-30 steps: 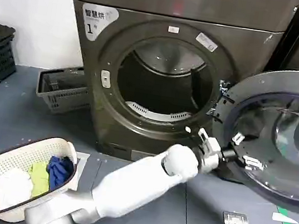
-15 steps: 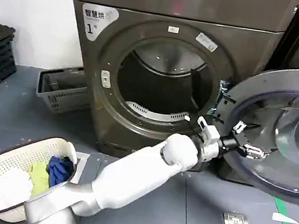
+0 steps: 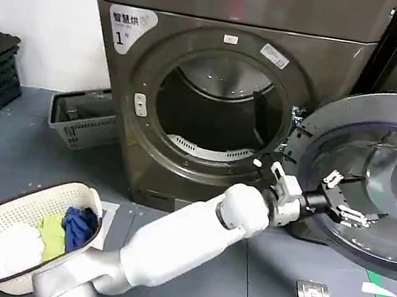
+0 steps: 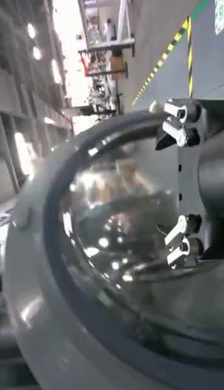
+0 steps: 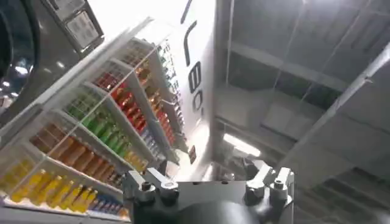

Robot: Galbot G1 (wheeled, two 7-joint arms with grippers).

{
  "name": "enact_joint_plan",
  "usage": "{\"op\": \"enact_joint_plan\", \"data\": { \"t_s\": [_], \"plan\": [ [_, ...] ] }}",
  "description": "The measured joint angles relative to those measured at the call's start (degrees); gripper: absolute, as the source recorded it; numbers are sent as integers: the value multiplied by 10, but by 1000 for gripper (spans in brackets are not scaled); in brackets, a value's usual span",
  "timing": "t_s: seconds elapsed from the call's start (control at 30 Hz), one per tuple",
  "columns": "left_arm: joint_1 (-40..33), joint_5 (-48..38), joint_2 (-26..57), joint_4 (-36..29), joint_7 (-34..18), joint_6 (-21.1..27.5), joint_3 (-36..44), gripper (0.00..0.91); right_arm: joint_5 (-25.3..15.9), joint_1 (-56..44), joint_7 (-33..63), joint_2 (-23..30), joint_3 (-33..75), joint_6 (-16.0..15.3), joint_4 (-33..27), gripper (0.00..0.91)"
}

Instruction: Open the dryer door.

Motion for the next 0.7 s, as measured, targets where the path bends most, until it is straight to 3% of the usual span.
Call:
{"op": "enact_joint_plan", "data": {
  "t_s": [0.3, 0.7],
  "plan": [
    [27, -27, 18, -124, -11, 66, -36, 907, 17, -17, 37, 0, -5, -51, -8, 907],
    [109, -151, 324, -276, -128, 175, -166, 907, 102, -11, 79, 0, -18, -92, -73, 907]
  ]
}}
